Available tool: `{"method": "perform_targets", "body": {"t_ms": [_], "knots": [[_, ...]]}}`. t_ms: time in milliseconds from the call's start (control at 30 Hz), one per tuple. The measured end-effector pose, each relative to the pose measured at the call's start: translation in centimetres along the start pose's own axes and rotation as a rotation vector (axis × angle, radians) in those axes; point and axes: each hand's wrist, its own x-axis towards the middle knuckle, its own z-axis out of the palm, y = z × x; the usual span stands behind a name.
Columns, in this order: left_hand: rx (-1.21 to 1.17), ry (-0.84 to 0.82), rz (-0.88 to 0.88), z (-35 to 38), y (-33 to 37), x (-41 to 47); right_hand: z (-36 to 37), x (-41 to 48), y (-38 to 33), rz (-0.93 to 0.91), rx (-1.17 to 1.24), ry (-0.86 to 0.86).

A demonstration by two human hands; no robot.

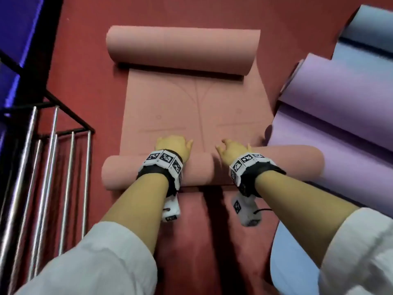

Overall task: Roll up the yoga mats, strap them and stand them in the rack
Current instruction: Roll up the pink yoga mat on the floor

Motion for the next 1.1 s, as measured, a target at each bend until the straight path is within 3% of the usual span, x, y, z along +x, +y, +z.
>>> {"method": "perform_targets", "body": {"t_ms": [100,267,467,567,700,900,1100], "knots": [[-0.015,-0.113,0.019,3.0,0.2,0.7,1.7,0.9,0.6,0.023,-0.065,0.027],[-0.005,-0.140,0.104,6.5,0.6,-0.8,4.4,-0.9,1.3,0.043,-0.169,0.041],[-0.213,-0.349,0.189,8.9,0.0,-4.7,8.0,-4.4,1.9,-0.001,-0.138,-0.066],[-0.267,-0.290,0.180,9.4,-0.5,-6.5,8.6,-5.7,2.1,-0.065,-0.065,-0.051],[-0.308,-0.265,0.141,9.7,-2.4,-8.6,7.8,-7.0,2.9,0.005,0.139,-0.111],[-0.194,-0.262,0.049,11.7,-7.1,-10.7,8.9,-8.5,4.7,-0.011,0.032,-0.148],[-0.099,0.050,0.185,12.5,-4.6,-11.4,11.1,-9.3,5.4,0.017,0.019,-0.077]]}}
